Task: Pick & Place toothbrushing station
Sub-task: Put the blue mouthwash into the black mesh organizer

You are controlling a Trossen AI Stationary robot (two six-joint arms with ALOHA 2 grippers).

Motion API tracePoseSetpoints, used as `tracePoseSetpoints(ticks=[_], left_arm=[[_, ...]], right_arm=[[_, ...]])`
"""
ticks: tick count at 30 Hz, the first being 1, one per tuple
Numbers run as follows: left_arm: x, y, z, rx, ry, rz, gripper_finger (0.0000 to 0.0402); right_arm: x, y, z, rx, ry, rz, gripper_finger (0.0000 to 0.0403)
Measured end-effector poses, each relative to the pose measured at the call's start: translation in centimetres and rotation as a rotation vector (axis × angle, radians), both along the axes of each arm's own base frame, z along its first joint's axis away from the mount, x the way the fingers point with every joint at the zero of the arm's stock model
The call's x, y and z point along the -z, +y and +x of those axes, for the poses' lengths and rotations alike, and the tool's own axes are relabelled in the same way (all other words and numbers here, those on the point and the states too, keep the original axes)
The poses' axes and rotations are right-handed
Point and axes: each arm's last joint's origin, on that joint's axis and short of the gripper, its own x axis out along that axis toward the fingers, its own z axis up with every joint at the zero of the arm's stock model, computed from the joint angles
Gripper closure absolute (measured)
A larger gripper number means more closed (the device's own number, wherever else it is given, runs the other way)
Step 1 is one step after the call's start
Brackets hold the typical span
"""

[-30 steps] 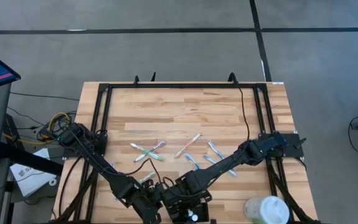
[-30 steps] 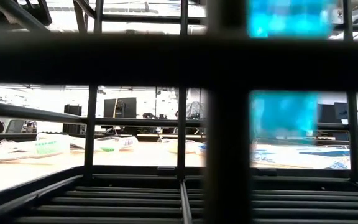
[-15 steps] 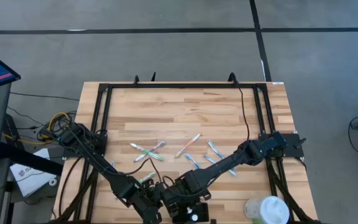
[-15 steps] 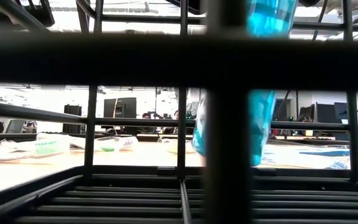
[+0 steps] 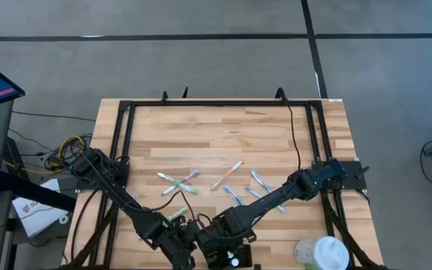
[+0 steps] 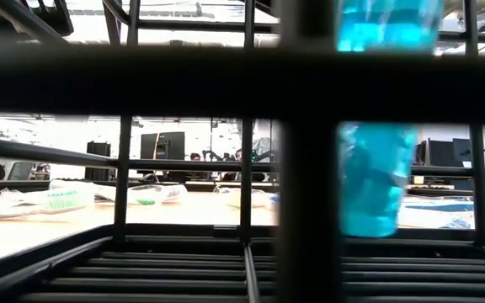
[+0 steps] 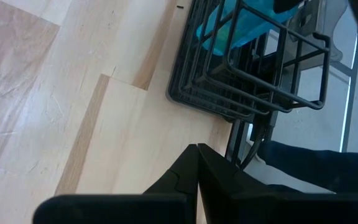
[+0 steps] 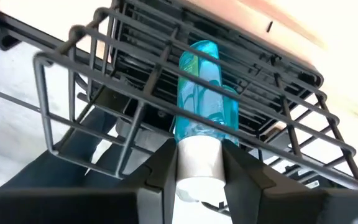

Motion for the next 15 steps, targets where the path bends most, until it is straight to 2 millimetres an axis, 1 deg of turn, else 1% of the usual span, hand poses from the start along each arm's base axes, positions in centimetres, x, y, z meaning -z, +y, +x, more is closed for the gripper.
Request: tracePoseSetpoints(ticks=[7,15], left_arm=[[-0.01,-0.02,0.00,0.000,-0.001,-0.001,0.0401],[-0.02,-0.04,0.01,0.001,-0.003,-0.003,0.0401]], right_arm=[[-0.01,0.02,-0.02,-0.007,0.003,0.010,0.0308],[-0.03,0.01,-0.02,-0.009,0.002,0.010,0.0289]])
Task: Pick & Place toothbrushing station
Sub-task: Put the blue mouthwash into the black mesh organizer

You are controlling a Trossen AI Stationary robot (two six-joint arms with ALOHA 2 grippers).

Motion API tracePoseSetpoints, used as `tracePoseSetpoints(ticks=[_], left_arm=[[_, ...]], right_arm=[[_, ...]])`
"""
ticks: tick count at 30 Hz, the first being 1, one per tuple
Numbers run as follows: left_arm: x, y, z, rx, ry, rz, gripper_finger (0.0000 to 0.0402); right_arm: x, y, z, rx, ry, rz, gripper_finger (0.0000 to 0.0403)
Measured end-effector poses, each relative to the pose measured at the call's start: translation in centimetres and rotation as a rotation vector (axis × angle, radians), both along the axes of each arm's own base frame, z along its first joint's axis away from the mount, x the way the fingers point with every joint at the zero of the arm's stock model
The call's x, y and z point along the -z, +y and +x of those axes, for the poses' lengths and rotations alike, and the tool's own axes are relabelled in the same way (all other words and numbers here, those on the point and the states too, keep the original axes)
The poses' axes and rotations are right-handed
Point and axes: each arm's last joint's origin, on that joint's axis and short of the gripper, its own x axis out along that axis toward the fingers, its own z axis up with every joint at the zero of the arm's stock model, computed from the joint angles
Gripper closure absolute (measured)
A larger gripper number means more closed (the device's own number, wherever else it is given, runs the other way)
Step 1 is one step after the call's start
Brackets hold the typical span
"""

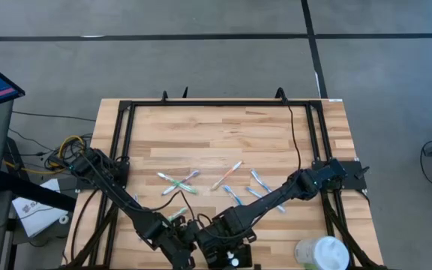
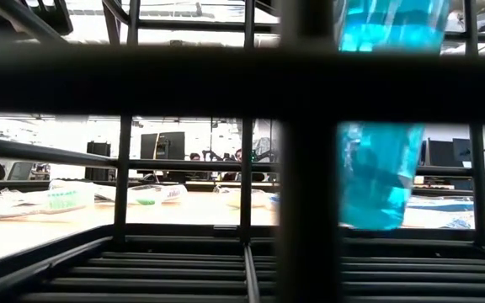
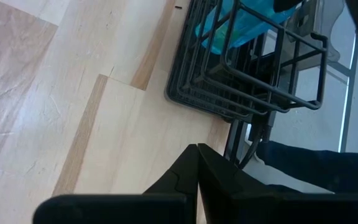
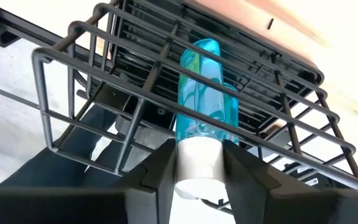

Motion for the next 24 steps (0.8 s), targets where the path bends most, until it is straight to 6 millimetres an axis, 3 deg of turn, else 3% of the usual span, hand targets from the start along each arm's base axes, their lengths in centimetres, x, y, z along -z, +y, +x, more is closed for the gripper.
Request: tracePoseSetpoints(ticks=[24], left_arm=[[0.02,-0.10,-0.14,0.007,0.003,0.004,0.0401]], right_arm=[[-0.01,-0.07,0.04,-0.006,-0.004,0.000,0.0287]])
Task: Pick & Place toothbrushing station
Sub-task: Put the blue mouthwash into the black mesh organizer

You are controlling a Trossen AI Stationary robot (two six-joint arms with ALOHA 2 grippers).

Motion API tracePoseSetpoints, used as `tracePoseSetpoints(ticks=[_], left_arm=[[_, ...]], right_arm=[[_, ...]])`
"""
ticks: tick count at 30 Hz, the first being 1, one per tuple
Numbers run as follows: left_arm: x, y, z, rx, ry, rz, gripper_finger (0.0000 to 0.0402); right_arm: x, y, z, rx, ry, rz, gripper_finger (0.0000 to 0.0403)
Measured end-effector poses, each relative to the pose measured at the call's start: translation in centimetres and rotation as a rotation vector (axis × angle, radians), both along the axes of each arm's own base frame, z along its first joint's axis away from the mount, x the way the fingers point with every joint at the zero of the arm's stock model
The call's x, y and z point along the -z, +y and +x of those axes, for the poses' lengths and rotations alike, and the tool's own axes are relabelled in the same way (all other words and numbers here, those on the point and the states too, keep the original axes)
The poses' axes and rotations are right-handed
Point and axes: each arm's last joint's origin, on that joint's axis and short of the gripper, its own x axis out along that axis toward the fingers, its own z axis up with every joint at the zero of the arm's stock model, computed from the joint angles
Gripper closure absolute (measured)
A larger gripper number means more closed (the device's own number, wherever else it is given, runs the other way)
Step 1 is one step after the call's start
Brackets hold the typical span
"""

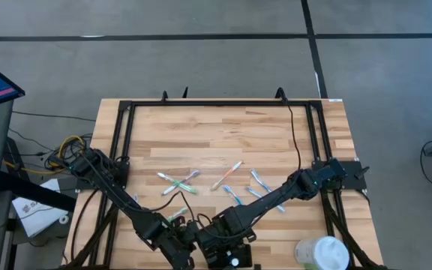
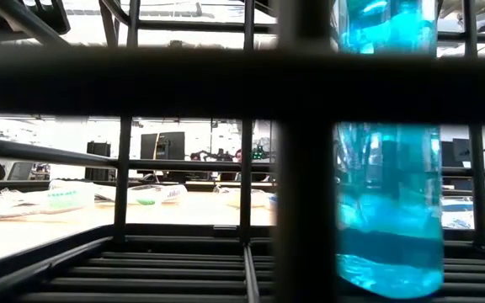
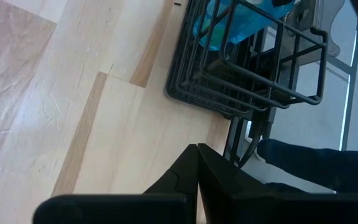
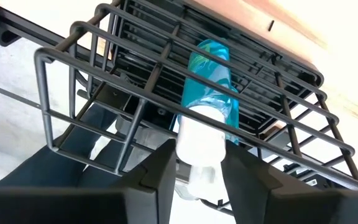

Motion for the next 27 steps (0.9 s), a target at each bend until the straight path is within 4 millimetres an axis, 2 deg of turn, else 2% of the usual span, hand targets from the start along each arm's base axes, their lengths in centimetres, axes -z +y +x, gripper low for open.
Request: tracePoseSetpoints(ticks=[8,20,27], left_arm=[[0.00,-0.01,-0.01,0.004,-0.002,0.004,0.0401],[0.00,-0.01,-0.01,0.006,-0.002,0.005,0.0401],[0.00,-0.05,-0.04,0.008,0.000,0.003,0.0401]], right_arm=[[0.01,-0.04,0.02,0.002,-0.003,-0.006,0.0276],[-0.03,0.00,0.17,0.003,-0.017,0.001,0.0231],[-0.13,0.13,0.43,-0.002,-0.049,0.017,0.0229]])
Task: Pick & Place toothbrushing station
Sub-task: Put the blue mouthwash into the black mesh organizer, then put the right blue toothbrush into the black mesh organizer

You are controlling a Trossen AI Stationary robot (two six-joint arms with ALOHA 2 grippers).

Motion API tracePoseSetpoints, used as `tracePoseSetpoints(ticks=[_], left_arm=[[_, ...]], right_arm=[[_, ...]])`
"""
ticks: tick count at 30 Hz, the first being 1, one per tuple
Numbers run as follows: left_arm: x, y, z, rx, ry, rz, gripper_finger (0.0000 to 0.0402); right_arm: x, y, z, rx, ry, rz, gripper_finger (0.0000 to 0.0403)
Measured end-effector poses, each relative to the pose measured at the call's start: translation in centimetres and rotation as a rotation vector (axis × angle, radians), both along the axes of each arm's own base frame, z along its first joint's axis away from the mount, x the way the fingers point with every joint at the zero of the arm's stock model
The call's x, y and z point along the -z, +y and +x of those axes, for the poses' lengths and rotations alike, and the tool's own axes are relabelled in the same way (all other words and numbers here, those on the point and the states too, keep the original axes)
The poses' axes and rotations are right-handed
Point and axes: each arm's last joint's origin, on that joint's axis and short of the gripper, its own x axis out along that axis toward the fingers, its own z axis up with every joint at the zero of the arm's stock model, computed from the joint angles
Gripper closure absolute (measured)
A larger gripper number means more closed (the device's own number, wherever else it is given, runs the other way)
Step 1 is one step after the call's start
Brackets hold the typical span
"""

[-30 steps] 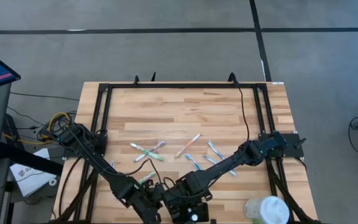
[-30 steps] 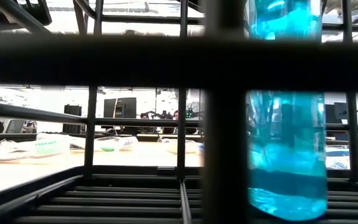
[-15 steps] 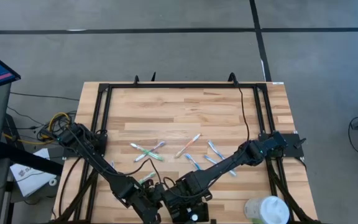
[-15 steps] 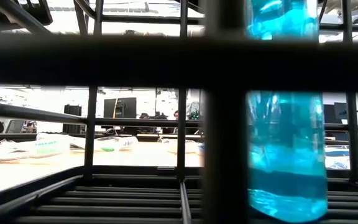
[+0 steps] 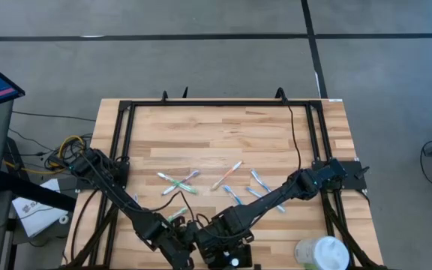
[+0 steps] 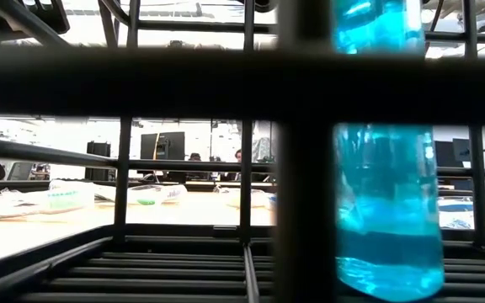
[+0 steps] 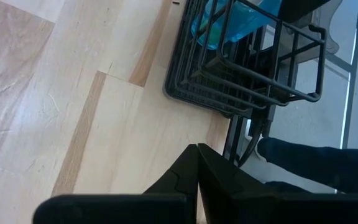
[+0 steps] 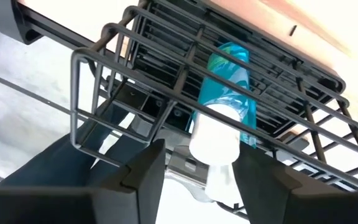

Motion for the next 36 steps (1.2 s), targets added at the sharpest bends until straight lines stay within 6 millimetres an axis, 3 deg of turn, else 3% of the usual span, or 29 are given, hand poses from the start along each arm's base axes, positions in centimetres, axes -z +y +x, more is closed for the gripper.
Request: tracePoseSetpoints(ticks=[13,27,36], left_arm=[[0.0,0.0,0.0,-0.001,0.002,-0.003,0.0401],[0.0,-0.1,-0.1,0.003,0.002,-0.004,0.0401],[0.0,-0.2,-0.1,0.003,0.002,-0.004,0.0401]], right_arm=[[-0.3,0.0,0.0,-0.006,-0.003,0.009,0.0239],[-0.3,0.0,-0.2,-0.021,0.006,0.003,0.0167],[-2.8,-0.9,-0.9,-0.012,-0.030,-0.026,0.0179]])
